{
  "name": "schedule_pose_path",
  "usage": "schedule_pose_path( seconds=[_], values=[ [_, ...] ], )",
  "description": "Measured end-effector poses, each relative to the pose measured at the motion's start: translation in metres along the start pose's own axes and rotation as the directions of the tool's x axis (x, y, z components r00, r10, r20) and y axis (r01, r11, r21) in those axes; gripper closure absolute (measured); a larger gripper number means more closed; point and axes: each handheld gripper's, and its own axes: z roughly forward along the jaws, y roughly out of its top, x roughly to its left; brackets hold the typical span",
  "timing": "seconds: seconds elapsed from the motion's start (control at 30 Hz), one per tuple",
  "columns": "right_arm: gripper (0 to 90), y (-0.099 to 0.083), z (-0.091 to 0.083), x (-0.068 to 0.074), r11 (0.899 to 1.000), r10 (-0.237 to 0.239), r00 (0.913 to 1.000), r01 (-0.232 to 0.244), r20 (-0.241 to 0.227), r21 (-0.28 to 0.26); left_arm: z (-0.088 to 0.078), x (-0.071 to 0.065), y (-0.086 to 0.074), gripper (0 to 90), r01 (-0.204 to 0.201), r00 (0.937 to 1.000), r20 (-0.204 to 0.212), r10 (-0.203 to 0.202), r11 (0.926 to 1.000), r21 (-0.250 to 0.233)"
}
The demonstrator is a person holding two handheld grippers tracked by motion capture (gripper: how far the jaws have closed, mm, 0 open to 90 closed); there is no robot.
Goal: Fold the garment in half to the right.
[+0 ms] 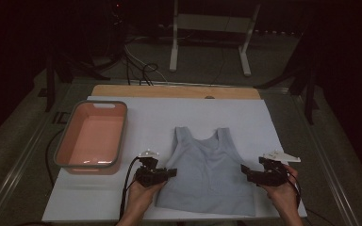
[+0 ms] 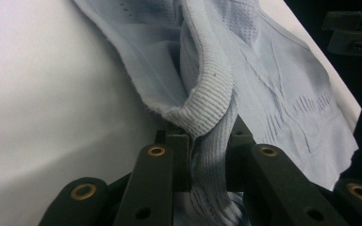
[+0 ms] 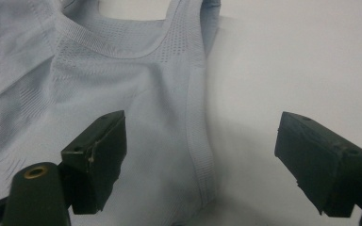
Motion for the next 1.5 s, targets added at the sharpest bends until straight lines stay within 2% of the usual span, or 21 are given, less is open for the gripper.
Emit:
schedule_pose_path(
  seconds=[0.1, 0.23, 0.43, 0.5, 0.77, 0.97, 1.1, 1.23, 1.5],
  values=[
    [17.4, 0.0, 0.0, 0.001, 1.0, -0.002, 1.0, 0.002, 0.002, 0.0, -0.004, 0.003, -0.002, 80.2, 0.033, 0.9993, 0.02, -0.033, 0.9994, 0.003],
    [17.4, 0.0, 0.001, 0.002, 1.0, -0.001, 1.0, 0.001, 0.002, 0.002, -0.013, 0.006, -0.003, 80.6, 0.048, 0.9988, 0.01, -0.048, 0.9988, 0.006],
    [17.4, 0.002, 0.002, 0.004, 1.0, -0.006, 1.0, 0.006, -0.003, 0.002, -0.026, 0.01, -0.004, 80.6, 0.052, 0.9985, -0.015, -0.052, 0.9986, 0.005],
    [17.4, 0.002, 0.003, 0.005, 1.0, -0.008, 1.0, 0.008, -0.004, 0.001, -0.031, 0.012, -0.004, 80.4, 0.04, 0.9988, -0.027, -0.04, 0.9992, 0.006],
    [17.4, 0.003, 0.003, 0.006, 1.0, -0.011, 0.9999, 0.011, -0.007, 0.002, -0.053, 0.022, -0.006, 80.3, 0.076, 0.9953, -0.058, -0.077, 0.9967, -0.028],
    [17.4, 0.003, 0.004, 0.007, 1.0, -0.011, 0.9999, 0.011, -0.009, 0.002, -0.054, 0.02, -0.005, 79.8, 0.081, 0.9949, -0.058, -0.082, 0.9963, -0.028],
    [17.4, 0.004, 0.005, 0.01, 1.0, -0.02, 0.9997, 0.02, -0.012, 0.001, -0.052, 0.01, 0.002, 79.7, 0.062, 0.9975, -0.032, -0.063, 0.9976, -0.03],
    [17.4, 0.005, 0.007, 0.013, 1.0, -0.027, 0.9995, 0.027, -0.016, 0.005, -0.051, 0.0, 0.009, 79.5, 0.026, 0.9997, -0.002, -0.026, 0.9993, -0.028],
    [17.4, 0.006, 0.009, 0.016, 0.999, -0.035, 0.9991, 0.035, -0.023, 0.004, -0.041, -0.02, 0.021, 79.5, -0.036, 0.9988, 0.034, 0.036, 0.9992, -0.016]
  ],
)
